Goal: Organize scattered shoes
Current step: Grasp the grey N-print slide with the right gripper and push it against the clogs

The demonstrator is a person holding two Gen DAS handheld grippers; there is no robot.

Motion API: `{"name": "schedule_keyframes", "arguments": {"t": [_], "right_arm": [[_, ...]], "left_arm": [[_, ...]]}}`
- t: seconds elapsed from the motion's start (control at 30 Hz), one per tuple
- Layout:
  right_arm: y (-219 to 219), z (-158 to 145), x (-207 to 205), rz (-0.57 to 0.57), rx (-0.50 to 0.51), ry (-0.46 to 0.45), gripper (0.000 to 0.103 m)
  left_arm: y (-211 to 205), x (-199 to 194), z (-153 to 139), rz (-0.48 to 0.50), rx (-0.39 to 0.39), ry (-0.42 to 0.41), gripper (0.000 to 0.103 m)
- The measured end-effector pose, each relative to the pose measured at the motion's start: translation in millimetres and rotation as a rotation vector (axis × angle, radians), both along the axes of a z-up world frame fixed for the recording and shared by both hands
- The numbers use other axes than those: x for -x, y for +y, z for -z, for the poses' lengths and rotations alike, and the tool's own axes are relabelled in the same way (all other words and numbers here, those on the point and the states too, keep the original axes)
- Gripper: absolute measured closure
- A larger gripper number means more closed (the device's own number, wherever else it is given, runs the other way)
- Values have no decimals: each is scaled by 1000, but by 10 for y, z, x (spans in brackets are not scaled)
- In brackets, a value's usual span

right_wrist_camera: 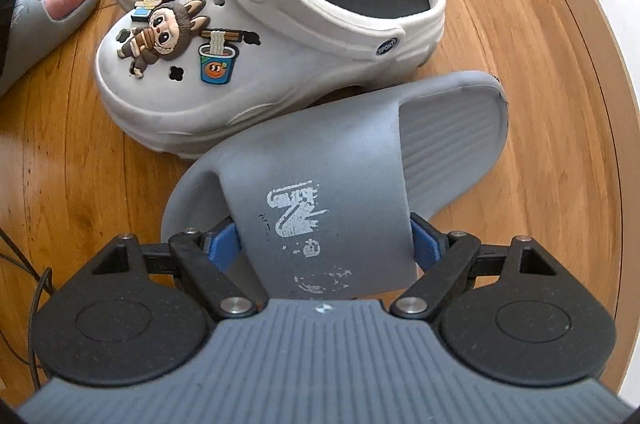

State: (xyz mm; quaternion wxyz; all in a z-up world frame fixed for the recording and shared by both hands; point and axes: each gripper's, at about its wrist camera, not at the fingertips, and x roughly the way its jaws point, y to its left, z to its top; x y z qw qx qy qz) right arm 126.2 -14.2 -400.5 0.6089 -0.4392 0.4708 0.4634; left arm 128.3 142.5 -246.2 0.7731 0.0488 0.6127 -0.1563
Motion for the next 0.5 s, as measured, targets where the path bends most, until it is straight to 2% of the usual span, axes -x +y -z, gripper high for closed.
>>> {"name": "schedule_keyframes", "arguments": {"t": [0.27, 0.5], "right_arm": [[88, 2, 24, 142, 35, 39, 19], [109, -31, 7, 104, 28, 63, 18]], "left_arm": [[-10, -3, -14, 2, -7, 4, 23], [-48, 9, -4, 24, -22, -2, 23]]}}
